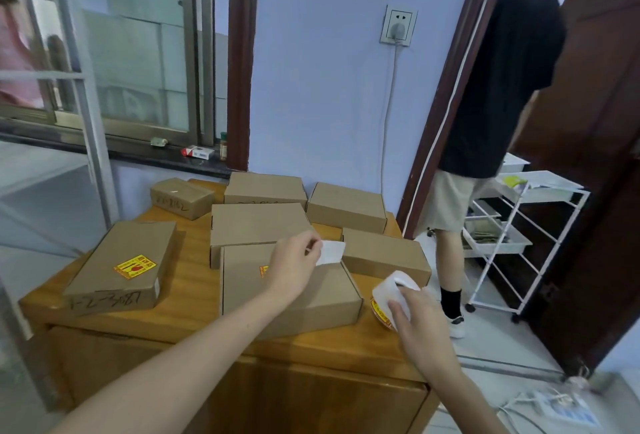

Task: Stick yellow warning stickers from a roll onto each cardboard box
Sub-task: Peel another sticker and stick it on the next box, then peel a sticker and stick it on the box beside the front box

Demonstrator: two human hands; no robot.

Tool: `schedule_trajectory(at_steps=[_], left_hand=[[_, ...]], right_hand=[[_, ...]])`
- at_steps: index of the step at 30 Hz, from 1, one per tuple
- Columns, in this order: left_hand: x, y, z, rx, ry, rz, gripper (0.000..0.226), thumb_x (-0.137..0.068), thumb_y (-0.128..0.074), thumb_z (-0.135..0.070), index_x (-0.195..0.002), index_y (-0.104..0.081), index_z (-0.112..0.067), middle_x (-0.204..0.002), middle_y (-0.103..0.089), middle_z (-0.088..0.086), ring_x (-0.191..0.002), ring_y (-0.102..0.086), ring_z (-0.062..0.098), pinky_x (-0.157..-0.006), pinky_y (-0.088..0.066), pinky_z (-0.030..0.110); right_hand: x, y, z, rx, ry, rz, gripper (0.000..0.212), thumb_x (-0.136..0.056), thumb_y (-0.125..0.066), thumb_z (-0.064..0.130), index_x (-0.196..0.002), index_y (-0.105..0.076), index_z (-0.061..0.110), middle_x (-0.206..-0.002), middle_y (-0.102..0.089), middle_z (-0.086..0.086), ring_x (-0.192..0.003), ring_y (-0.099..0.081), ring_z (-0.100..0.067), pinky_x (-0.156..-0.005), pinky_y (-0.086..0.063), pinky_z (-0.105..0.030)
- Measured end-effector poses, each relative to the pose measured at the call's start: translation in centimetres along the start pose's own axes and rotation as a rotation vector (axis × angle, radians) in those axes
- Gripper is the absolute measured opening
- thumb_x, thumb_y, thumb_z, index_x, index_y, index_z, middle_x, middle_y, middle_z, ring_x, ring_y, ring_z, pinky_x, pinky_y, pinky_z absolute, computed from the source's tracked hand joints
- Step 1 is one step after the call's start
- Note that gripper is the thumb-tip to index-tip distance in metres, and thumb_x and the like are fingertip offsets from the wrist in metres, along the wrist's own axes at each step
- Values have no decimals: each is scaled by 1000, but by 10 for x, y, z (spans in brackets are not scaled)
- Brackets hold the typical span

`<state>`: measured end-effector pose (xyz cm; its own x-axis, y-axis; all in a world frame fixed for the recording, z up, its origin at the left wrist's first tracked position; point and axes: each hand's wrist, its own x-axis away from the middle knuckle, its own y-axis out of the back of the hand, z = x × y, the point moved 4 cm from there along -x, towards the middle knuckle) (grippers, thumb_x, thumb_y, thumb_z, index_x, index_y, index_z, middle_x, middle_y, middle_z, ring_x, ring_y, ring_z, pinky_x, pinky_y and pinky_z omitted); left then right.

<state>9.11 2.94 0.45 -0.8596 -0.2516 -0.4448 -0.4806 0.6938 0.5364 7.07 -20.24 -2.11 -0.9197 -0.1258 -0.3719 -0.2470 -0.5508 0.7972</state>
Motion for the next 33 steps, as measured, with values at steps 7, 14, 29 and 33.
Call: schedule_trajectory(at_steps=[7,14,29,33], left_hand=[[-9,-20,-6,16,-71,47,16,-99,-55,-24,-104,-70,-20,-95,-68,-7,-89,-61,7,-75,-51,21],[-29,-46,-11,-14,-123,104,13,-99,-55,-22,-100,-68,-21,-94,-66,-7,-87,-59,8,-74,-53,29],[-88,-123,-36,-19,-161,104,12,-98,-55,-14,-99,-68,-14,-96,-63,-4,-86,-54,6,-64,-35,7],[-88,-144,-29,-20,-157,184,13,-97,-55,-13,-98,-68,-14,-98,-62,-1,-87,-56,9,-70,-40,11]], right_hand=[[3,-15,-14,66,-24,45,27,-97,-45,23,-119,-58,14,-119,-59,-6,-117,-48,-22,-96,-40,-30],[-9,-21,-16,76,8,3,26,-96,-47,26,-118,-59,17,-120,-59,-1,-113,-49,-15,-96,-40,-24],[-17,-30,-28,3,61,-11,22,-92,-53,28,-113,-59,24,-111,-56,13,-107,-39,-1,-109,-31,-23],[-17,-34,-31,16,90,-11,21,-91,-54,26,-111,-60,22,-110,-60,13,-108,-41,-1,-114,-18,-17]])
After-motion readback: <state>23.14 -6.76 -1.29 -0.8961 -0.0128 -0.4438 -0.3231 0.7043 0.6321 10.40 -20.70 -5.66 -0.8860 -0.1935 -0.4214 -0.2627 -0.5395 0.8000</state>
